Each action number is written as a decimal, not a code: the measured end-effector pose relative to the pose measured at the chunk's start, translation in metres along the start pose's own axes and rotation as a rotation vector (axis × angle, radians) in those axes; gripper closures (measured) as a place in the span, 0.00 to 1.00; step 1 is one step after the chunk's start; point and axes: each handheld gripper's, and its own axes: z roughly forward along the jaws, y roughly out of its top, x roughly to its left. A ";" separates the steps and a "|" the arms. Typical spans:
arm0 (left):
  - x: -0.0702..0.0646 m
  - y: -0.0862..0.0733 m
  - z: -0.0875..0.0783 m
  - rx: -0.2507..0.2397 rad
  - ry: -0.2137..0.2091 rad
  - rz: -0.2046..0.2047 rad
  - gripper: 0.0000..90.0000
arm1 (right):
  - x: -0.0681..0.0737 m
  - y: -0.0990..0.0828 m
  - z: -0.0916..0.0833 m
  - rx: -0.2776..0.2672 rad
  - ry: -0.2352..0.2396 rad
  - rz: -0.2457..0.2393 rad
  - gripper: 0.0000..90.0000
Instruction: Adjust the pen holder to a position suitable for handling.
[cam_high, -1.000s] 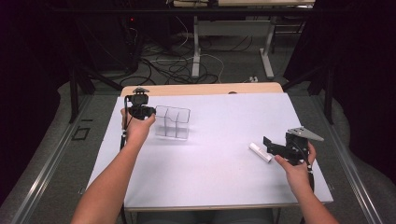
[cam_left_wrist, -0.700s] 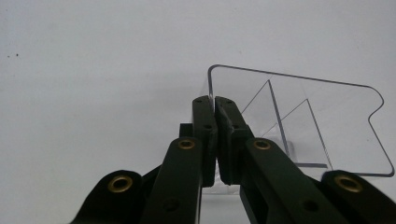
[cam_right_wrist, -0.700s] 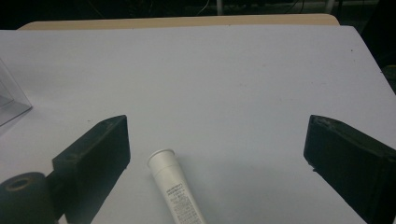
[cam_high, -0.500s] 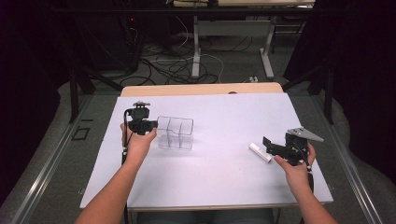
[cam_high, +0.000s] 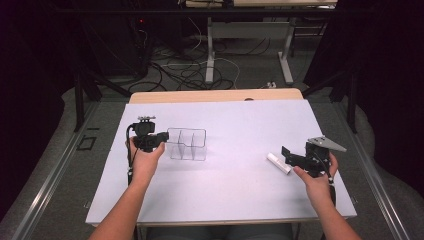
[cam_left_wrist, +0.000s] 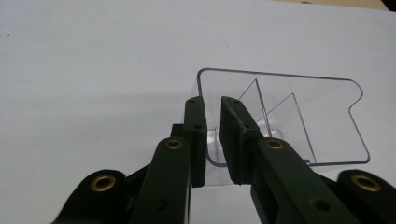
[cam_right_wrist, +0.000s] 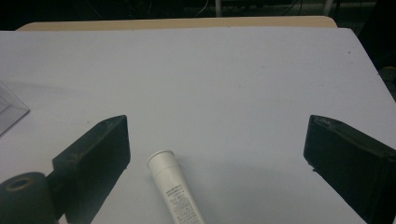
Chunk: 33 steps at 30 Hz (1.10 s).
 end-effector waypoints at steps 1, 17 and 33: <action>0.001 0.000 -0.001 -0.019 -0.012 0.009 0.87 | 0.000 0.000 0.001 -0.007 -0.001 -0.004 0.07; 0.035 -0.004 -0.007 -0.120 -0.131 -0.004 0.68 | -0.002 0.000 0.000 -0.010 0.003 -0.022 0.08; 0.070 -0.015 0.014 -0.060 -0.314 -0.093 0.93 | -0.001 -0.002 0.002 0.006 0.005 -0.014 0.08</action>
